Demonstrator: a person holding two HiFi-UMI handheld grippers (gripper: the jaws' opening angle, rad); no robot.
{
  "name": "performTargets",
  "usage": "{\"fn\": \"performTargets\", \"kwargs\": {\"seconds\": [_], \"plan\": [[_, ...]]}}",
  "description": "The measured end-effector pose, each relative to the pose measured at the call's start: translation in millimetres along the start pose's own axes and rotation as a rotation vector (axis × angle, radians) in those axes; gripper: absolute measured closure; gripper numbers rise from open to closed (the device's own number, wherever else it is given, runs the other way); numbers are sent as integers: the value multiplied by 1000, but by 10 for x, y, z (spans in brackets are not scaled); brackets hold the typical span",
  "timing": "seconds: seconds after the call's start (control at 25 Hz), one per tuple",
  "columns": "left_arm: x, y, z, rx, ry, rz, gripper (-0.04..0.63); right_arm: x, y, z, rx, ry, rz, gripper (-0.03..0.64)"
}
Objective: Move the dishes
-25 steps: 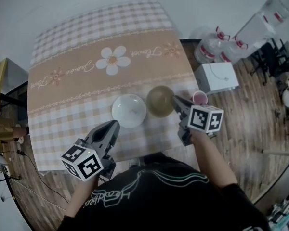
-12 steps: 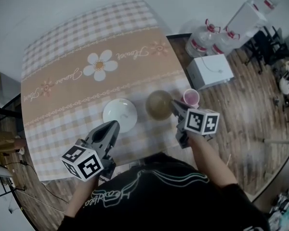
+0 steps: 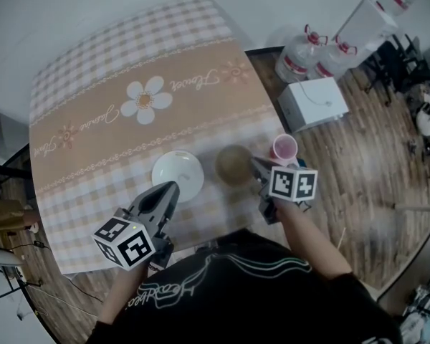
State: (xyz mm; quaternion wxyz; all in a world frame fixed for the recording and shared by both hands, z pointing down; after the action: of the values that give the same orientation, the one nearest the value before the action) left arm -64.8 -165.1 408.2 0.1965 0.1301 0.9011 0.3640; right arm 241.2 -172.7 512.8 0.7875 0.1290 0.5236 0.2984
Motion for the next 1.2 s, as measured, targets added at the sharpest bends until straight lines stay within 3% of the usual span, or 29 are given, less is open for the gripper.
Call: {"fn": "performTargets", "kwargs": {"seconds": [0.4, 0.52, 0.8, 0.96, 1.2], "plan": [[47, -33, -72, 8, 2, -2, 601, -24, -9, 8, -40, -20, 6, 584], [156, -88, -25, 1, 2, 6, 601, 59, 9, -27, -33, -23, 19, 551], [517, -60, 54, -24, 13, 25, 601, 542, 71, -175, -166, -102, 265, 520], [731, -13, 155, -44, 50, 39, 601, 948, 116, -620, -60, -206, 347, 520], [946, 74, 490, -128, 188, 30, 601, 1576, 402, -1322, 138, -422, 394, 523]]}}
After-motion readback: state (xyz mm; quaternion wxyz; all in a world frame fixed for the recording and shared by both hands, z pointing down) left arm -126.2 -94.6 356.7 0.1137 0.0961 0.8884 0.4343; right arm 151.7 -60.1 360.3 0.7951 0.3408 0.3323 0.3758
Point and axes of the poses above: the fingertips, and each gripper's own axes: x backward along the fingers, z to its right, y out of its underside, the point moved 8 cm from there along x, backward along the fingers, and after that the axes turned 11 degrees about y, right-handed, at the moved point
